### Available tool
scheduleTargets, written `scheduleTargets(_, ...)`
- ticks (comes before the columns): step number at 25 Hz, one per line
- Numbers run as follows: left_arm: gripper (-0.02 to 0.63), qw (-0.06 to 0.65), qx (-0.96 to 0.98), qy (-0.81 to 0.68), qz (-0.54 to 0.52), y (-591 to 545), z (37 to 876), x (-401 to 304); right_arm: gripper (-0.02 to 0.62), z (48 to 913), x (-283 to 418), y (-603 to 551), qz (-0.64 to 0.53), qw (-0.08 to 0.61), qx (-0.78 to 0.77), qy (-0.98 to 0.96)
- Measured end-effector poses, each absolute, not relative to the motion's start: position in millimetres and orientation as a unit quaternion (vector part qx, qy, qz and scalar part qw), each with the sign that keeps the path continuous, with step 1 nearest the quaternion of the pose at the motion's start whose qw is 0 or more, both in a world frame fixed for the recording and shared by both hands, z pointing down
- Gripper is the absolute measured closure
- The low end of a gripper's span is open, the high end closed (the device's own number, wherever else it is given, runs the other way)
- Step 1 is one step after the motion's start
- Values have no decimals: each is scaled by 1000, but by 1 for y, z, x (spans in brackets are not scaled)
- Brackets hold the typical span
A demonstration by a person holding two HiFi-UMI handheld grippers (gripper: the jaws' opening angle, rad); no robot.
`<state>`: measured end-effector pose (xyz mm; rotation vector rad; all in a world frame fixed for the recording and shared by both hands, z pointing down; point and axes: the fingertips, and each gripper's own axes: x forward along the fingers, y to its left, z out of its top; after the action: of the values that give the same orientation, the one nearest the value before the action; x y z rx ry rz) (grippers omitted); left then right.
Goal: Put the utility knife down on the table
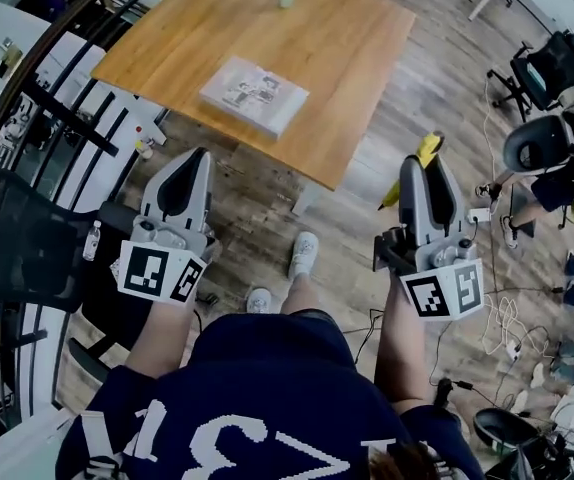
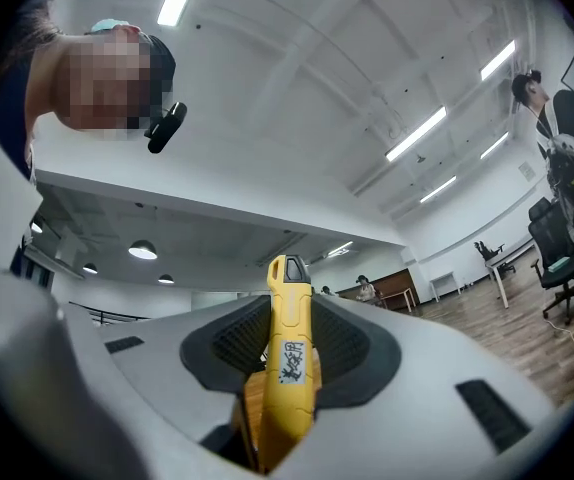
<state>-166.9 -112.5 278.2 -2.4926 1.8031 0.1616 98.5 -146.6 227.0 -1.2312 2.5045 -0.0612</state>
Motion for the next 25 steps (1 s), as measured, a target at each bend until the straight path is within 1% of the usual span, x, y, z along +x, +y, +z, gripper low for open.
scheduleTargets(9, 591, 43, -774, 629, 64, -237, 264, -153, 459, 207, 112, -292, -17, 176, -385, 906)
scheduleTargets(15, 591, 37, -751, 657, 59, -285, 267, -153, 459, 213, 112, -354, -37, 172, -360, 916)
scheduleTargets(21, 591, 11, -753, 656, 50, -313, 288, -162, 459, 250, 88, -382, -73, 142, -355, 921)
scheduleTargets(25, 590, -8, -769, 638, 45, -333, 307, -165, 459, 300, 67, -397, -103, 92, -368, 920)
